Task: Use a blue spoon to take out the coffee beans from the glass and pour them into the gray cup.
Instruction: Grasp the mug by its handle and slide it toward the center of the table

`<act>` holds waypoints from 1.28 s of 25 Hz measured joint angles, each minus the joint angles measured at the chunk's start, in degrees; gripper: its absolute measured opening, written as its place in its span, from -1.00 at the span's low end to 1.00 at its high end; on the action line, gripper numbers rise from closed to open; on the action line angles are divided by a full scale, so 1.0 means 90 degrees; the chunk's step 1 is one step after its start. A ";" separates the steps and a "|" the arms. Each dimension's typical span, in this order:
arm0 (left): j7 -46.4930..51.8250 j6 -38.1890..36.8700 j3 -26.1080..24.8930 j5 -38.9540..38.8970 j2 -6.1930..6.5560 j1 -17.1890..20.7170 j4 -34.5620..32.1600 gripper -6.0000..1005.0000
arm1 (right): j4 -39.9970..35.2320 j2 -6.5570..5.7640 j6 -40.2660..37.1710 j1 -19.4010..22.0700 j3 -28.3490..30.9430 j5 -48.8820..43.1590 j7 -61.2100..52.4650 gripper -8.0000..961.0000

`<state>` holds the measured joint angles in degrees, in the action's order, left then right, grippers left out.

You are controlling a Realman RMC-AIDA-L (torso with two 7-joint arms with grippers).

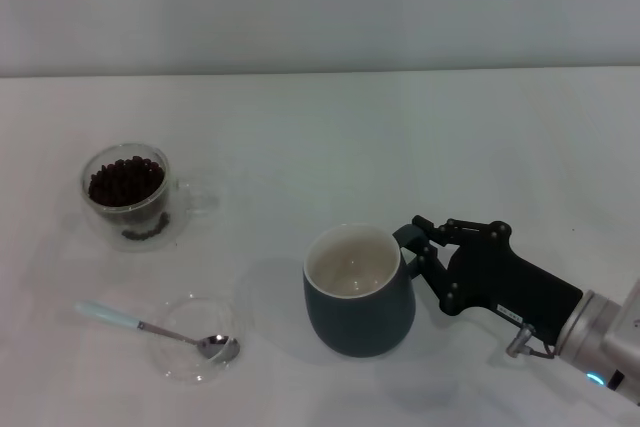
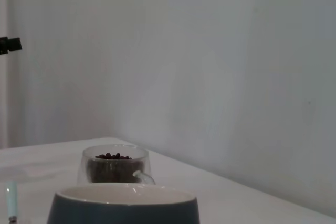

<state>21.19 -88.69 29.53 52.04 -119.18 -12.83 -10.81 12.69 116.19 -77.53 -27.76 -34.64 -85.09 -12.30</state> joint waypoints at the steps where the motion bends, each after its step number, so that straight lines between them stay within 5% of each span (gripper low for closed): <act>1: -0.0014 0.0000 0.0000 -0.0001 0.0004 0.0000 0.0000 0.42 | 0.0000 0.0000 0.0028 -0.0002 0.0035 -0.0034 0.0003 -0.70; 32: -0.0031 0.0019 -0.0030 -0.0031 0.0030 -0.0017 -0.0063 0.42 | -0.0083 -0.0032 0.0615 0.0074 0.0027 -0.0087 0.0664 -0.74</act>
<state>20.91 -88.52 29.26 51.76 -118.91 -12.98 -11.37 11.95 115.90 -72.00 -27.10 -34.40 -85.88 -6.33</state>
